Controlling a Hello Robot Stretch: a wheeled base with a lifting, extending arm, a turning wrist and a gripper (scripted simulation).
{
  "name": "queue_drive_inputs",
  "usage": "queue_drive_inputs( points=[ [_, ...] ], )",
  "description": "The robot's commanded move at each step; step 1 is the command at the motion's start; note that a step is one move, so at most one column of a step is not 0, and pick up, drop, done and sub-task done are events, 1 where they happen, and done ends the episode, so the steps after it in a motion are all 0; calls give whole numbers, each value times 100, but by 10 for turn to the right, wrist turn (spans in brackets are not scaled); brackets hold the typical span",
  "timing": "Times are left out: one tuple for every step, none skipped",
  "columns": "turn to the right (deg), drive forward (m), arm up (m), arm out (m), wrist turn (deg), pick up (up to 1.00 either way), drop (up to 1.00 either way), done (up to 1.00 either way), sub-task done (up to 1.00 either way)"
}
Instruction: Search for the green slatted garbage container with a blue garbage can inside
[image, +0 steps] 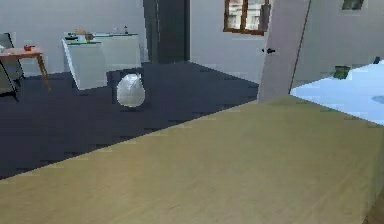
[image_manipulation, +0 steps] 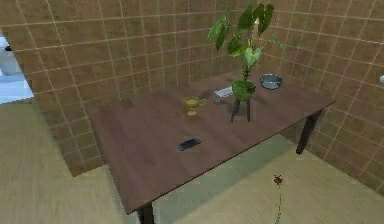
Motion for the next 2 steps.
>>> queue_drive_inputs(
  points=[
    [270,0,0,0,0,0,0,0,0],
    [0,40,0,0,0,0,0,0,0]
  ],
)
